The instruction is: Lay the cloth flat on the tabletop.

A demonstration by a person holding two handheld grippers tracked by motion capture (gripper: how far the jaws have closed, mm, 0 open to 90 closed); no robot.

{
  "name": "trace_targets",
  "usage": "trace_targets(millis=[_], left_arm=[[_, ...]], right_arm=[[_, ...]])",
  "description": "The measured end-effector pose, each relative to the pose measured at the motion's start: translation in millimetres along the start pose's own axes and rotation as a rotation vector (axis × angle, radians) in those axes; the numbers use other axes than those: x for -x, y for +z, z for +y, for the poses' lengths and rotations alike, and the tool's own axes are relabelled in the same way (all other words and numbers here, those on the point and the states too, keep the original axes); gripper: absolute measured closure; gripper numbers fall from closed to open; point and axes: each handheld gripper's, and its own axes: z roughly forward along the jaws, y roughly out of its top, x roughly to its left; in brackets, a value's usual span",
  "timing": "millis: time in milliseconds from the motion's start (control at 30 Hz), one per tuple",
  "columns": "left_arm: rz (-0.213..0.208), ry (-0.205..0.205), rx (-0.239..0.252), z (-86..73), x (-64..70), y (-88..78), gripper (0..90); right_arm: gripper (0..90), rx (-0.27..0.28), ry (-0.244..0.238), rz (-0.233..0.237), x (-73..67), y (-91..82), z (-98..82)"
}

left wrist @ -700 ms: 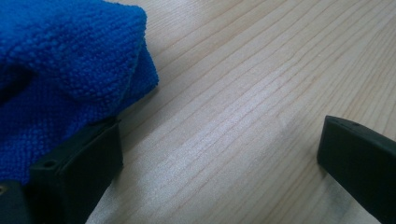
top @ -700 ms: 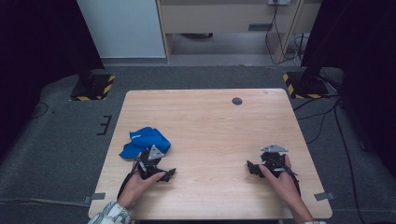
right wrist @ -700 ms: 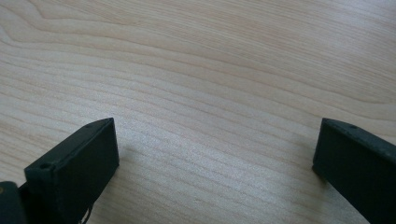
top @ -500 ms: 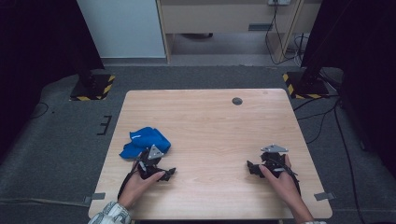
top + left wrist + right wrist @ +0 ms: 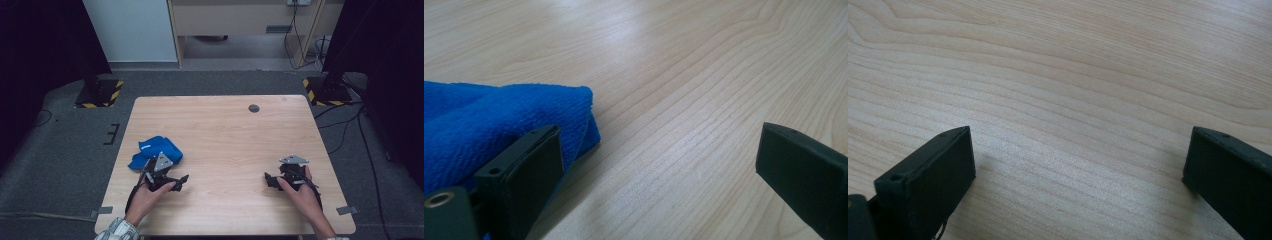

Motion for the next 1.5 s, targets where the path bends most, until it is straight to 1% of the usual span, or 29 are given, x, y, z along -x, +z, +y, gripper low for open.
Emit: trace_targets(millis=[100, 167, 233, 367, 400, 433, 467, 500, 600, 700, 833, 867, 900, 933, 1000, 1033, 1100, 1133, 1167, 1200, 1233, 1300, 1333, 1367, 1400, 1433, 1500], left_arm=[[0.021, 0.01, 0.01, 3.4, -0.1, -6.6, 4.7], [0.032, 0.004, 0.033, 6.5, -4.1, -11.7, 4.7], [0.039, 0.002, 0.036, 6.5, -6.5, -13.0, 4.9], [0.073, -0.029, 0.047, 3.7, -19.8, -21.0, 5.2], [0.104, -0.044, 0.056, 2.1, -28.7, -26.7, 5.6], [0.104, -0.044, 0.056, 2.1, -28.7, -26.7, 5.7], [0.125, -0.067, 0.064, 0.4, -36.7, -30.5, 5.7], [0.125, -0.067, 0.064, 0.4, -36.7, -30.5, 5.7], [0.139, -0.088, 0.063, -3.2, -45.9, -32.9, 5.8], [0.149, -0.1, 0.061, -5.8, -51.1, -33.5, 5.9], [0.168, -0.118, 0.071, -3.9, -58.1, -35.7, 5.9], [0.178, -0.131, 0.067, -2.1, -60.1, -35.7, 5.8], [0.186, -0.142, 0.076, 0.3, -61.8, -35.6, 5.9], [0.186, -0.145, 0.083, 3.1, -63.6, -35.3, 5.9], [0.188, -0.136, 0.074, 9.8, -68.3, -33.1, 5.8], [0.191, -0.138, 0.07, 13.3, -72.7, -30.9, 5.8], [0.192, -0.159, 0.074, 16.8, -79.7, -26.0, 5.8], [0.194, -0.165, 0.072, 17.6, -81.5, -24.0, 5.9], [0.198, -0.162, 0.066, 18.2, -83.9, -21.3, 5.9], [0.199, -0.162, 0.056, 18.4, -86.0, -18.4, 5.9], [0.196, -0.174, 0.058, 17.9, -87.5, -15.3, 5.8], [0.193, -0.183, 0.047, 15.2, -90.0, -10.5, 5.6], [0.197, -0.177, 0.03, 13.4, -90.8, -8.2, 5.6], [0.193, -0.186, 0.021, 10.2, -91.5, -5.1, 5.4], [0.193, -0.186, 0.021, 10.2, -91.5, -5.1, 5.4], [0.194, -0.195, 0.017, 8.1, -91.6, -3.2, 5.4], [0.2, -0.193, -0.001, 4.0, -92.5, -1.2, 5.3]], right_arm=[[0.5, 0.0, 0.0, 0.0, 0.0, 0.0, 0.0], [0.5, 0.0, 0.0, 0.0, 0.0, 0.0, 0.0], [0.5, 0.0, 0.0, 0.0, 0.0, 0.0, 0.0], [0.5, 0.0, 0.0, 0.001, 0.1, 0.0, 0.0], [0.5, 0.0, -0.001, 0.001, 0.1, 0.0, 0.0], [0.5, 0.0, -0.001, 0.001, 0.1, 0.0, 0.0], [0.5, 0.0, -0.001, 0.002, 0.1, 0.0, 0.0], [0.5, 0.0, -0.001, 0.002, 0.1, 0.0, 0.0], [0.5, 0.0, -0.002, 0.002, 0.1, 0.0, -0.1], [0.5, 0.0, -0.002, 0.002, 0.1, 0.0, -0.1], [0.5, 0.0, -0.002, 0.002, 0.1, 0.0, -0.1], [0.5, 0.0, -0.001, 0.002, 0.1, -0.1, -0.1], [0.5, 0.0, -0.002, 0.002, 0.1, -0.1, -0.1], [0.5, 0.0, -0.002, 0.002, 0.1, -0.1, -0.1], [0.5, -0.001, -0.001, 0.003, -0.2, -0.4, -0.4], [0.5, -0.001, -0.001, 0.004, -0.4, -0.5, -0.5], [0.5, -0.001, 0.0, 0.002, -0.5, -0.5, -0.5], [0.5, -0.001, -0.001, 0.004, -0.4, -0.5, -0.5], [0.5, -0.001, -0.001, 0.004, -0.4, -0.5, -0.5], [0.5, -0.001, -0.001, 0.004, -0.5, -0.5, -0.5], [0.5, -0.001, -0.001, 0.004, -0.4, -0.5, -0.5], [0.5, 0.0, -0.001, 0.003, -0.5, -0.5, -0.5], [0.5, -0.001, -0.001, 0.004, -0.5, -0.5, -0.5], [0.5, -0.001, -0.001, 0.004, -0.5, -0.5, -0.5], [0.5, -0.001, -0.001, 0.004, -0.5, -0.5, -0.5], [0.5, 0.0, 0.0, 0.002, -0.5, -0.5, -0.5], [0.5, -0.001, -0.001, 0.004, -0.5, -0.5, -0.5]])
